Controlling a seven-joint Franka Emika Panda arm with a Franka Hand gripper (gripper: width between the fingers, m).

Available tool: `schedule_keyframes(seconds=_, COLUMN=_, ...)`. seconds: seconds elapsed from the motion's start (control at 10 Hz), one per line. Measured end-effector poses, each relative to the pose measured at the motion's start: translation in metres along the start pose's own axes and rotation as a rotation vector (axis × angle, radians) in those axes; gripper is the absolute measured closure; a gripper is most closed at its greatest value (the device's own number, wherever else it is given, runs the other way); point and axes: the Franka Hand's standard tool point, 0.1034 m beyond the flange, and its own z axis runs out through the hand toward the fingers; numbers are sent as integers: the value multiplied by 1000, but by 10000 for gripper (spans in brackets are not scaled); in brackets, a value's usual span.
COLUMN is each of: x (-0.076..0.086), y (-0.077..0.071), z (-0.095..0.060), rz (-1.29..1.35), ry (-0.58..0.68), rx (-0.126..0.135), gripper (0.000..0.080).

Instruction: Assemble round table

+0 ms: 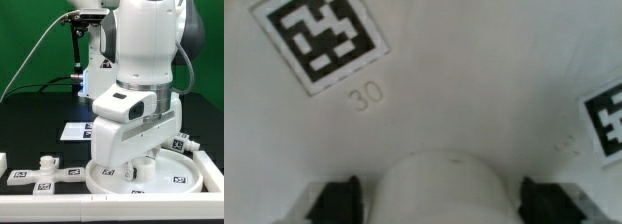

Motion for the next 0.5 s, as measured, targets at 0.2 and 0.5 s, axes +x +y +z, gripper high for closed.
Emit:
schedule_keyframes(seconds=0.2, x=0, y=0, z=0, rz=0, ry=0, rx=0, gripper=167)
schedule_keyframes(seconds=0.5, x=-1, y=-5, z=-30, rz=67, ry=-15, rx=15, gripper=151)
